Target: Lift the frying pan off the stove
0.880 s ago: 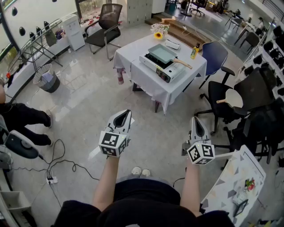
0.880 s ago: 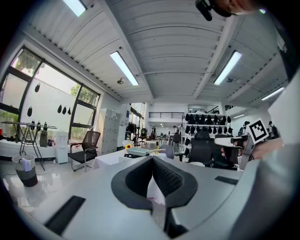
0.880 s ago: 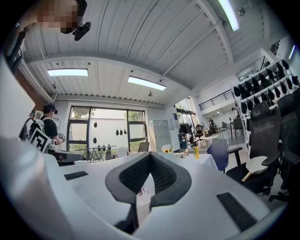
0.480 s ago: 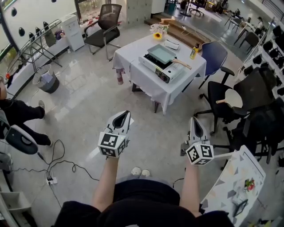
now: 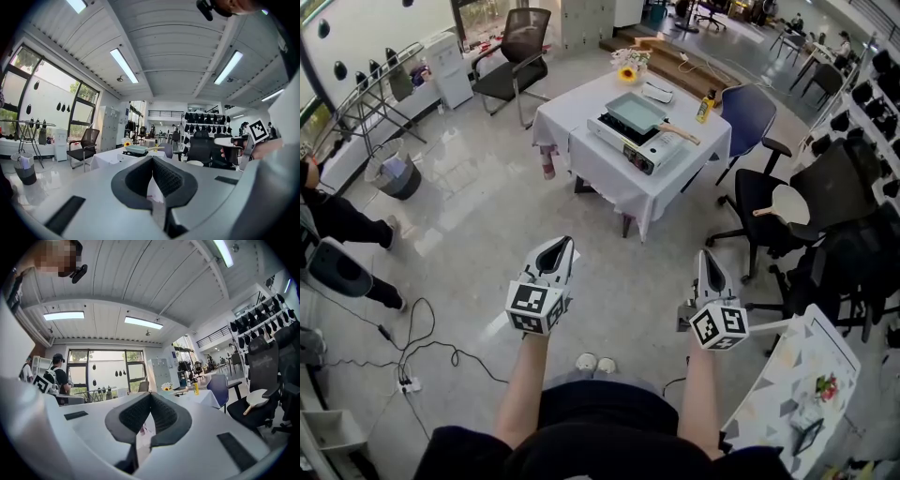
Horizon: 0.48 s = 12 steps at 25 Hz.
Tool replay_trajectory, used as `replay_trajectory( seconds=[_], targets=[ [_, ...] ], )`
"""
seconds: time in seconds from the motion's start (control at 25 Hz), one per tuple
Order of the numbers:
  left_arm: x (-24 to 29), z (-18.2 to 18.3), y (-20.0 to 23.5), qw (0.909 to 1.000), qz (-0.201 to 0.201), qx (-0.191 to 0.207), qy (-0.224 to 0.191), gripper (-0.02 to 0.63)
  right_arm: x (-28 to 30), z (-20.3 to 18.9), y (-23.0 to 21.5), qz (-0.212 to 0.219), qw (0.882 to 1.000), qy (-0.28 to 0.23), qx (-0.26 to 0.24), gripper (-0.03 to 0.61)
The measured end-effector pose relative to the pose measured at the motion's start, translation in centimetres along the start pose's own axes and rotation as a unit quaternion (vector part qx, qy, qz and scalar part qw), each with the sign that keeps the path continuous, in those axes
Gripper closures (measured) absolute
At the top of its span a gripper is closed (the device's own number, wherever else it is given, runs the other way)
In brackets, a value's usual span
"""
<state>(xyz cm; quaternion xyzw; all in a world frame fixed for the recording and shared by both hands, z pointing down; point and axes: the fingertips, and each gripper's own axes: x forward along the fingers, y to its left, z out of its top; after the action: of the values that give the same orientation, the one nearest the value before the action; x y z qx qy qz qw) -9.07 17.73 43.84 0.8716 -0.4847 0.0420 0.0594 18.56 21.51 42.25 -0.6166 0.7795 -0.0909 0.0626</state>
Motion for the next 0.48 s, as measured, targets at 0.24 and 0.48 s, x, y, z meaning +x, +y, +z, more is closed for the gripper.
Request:
replay_trajectory(
  seconds=[0.24, 0.48],
  targets=[
    [0.3, -0.2, -0.1, 1.0000, -0.005, -0.001, 0.003, 0.594, 0.1, 0.0, 0.5, 0.005, 1.000, 0.001, -0.010, 0.575],
    [0.1, -0.6, 0.4, 1.0000, -0.002, -0.003, 0.008, 0.594, 0.4, 0.7, 1.4, 0.030, 0.999, -0.024, 0.010, 0.563]
  ],
)
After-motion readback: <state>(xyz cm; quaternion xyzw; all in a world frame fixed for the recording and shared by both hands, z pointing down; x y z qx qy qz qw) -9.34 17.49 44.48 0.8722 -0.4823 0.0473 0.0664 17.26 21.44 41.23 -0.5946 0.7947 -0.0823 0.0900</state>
